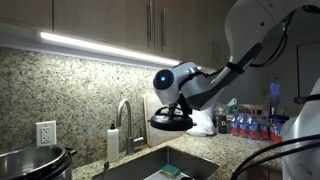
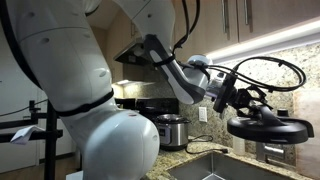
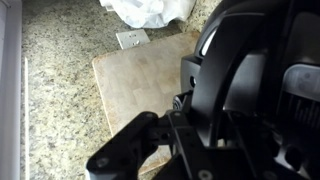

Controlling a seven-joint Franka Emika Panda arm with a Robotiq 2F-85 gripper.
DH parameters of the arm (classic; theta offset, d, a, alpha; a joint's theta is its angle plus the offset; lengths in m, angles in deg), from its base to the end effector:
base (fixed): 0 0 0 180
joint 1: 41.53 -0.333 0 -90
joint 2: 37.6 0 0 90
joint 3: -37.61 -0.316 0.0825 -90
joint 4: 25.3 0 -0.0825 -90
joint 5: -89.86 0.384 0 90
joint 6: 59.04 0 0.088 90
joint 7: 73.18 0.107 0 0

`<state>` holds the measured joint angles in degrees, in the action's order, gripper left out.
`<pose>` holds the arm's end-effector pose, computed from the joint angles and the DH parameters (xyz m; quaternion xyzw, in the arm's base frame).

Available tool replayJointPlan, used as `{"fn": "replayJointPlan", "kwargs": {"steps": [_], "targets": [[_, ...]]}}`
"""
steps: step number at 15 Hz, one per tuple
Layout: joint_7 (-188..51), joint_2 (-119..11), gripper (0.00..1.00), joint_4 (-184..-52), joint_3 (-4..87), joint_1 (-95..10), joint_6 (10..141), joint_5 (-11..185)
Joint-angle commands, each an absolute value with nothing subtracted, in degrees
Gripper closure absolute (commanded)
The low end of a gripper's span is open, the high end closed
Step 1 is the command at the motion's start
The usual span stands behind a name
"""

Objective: Put the lid on the pressure cooker

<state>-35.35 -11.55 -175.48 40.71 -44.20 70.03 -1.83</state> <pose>0.4123 -0.0307 0.4295 0.8036 0.1758 0.2165 0.5258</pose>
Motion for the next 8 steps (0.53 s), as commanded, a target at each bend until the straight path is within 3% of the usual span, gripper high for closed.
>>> {"fn": "replayJointPlan", "kwargs": {"steps": [1, 8], "targets": [[-39.58, -5.09, 0.94, -178.09, 40.41, -44.81, 69.29, 1.15], [-38.14, -7.93, 0.91, -178.5, 40.65, -44.77, 69.94, 2.6]]}}
